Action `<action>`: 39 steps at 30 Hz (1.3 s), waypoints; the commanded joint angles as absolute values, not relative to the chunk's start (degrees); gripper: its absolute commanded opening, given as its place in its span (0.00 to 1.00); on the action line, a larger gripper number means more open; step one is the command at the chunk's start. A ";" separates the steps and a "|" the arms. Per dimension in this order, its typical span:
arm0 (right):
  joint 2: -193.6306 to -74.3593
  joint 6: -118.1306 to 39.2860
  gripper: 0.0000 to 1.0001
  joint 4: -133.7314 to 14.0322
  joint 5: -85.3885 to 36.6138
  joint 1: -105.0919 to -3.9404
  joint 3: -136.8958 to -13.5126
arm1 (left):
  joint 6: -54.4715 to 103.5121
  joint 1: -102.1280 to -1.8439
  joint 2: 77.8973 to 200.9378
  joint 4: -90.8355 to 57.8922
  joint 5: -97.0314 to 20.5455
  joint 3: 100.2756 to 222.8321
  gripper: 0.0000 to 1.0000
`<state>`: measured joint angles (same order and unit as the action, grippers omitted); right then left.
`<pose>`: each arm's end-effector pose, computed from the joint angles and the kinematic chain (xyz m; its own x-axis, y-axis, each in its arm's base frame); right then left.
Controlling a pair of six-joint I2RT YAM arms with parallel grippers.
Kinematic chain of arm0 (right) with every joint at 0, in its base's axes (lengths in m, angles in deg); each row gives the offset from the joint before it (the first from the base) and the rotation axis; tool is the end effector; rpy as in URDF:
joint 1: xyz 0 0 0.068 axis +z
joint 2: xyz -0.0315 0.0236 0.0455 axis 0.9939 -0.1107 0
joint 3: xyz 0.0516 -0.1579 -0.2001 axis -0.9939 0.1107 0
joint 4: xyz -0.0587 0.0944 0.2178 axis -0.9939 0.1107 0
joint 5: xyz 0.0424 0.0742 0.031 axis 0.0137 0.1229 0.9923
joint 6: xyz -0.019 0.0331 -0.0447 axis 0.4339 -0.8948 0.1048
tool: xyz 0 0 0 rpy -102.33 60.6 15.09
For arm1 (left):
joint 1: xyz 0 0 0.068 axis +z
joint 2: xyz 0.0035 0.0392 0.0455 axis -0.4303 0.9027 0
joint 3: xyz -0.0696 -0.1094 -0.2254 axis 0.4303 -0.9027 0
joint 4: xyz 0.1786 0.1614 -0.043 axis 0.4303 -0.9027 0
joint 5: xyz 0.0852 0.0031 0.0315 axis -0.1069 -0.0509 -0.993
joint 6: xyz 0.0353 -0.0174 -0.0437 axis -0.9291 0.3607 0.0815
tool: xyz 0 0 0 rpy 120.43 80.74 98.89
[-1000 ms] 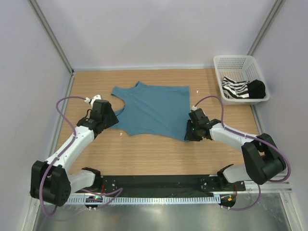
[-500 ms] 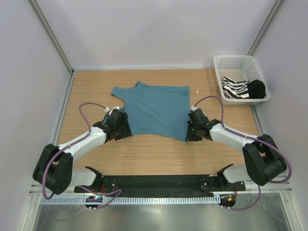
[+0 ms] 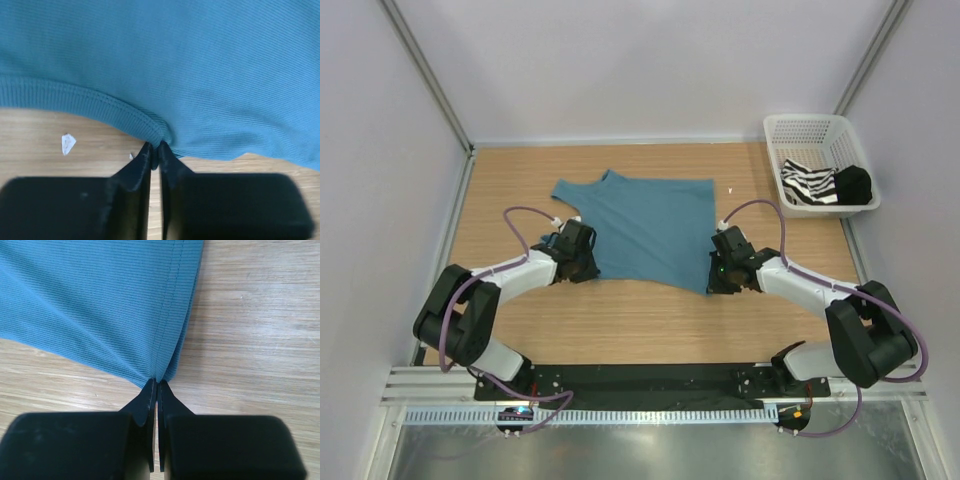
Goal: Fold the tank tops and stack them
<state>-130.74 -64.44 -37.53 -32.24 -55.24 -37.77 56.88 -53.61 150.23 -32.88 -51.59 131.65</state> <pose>0.2056 0.1110 0.1567 -0.9132 0.1057 -0.3935 0.0087 0.9706 0.2404 0.2397 -0.1237 0.1505 -0.8373 -0.3361 -0.4312 -0.2119 0.9266 -0.3106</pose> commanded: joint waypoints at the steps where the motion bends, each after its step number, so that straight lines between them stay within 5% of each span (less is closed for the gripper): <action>1: -129.12 -64.07 0.03 -36.19 -33.17 -54.99 -37.98 | 56.10 -54.14 151.29 -30.62 -49.41 132.28 0.05; 19: -119.63 -70.12 0.01 -26.17 -29.57 -53.85 -34.91 | 58.29 -60.73 130.11 -49.34 -48.98 125.25 0.01; 29: -112.16 -74.71 0.01 -24.50 -31.67 -52.27 -32.97 | 60.49 -65.04 129.75 -51.80 -50.28 124.19 0.02; 39: -120.84 -69.79 0.01 -25.20 -38.97 -52.18 -41.13 | 54.69 -64.42 138.01 -56.80 -52.30 134.64 0.01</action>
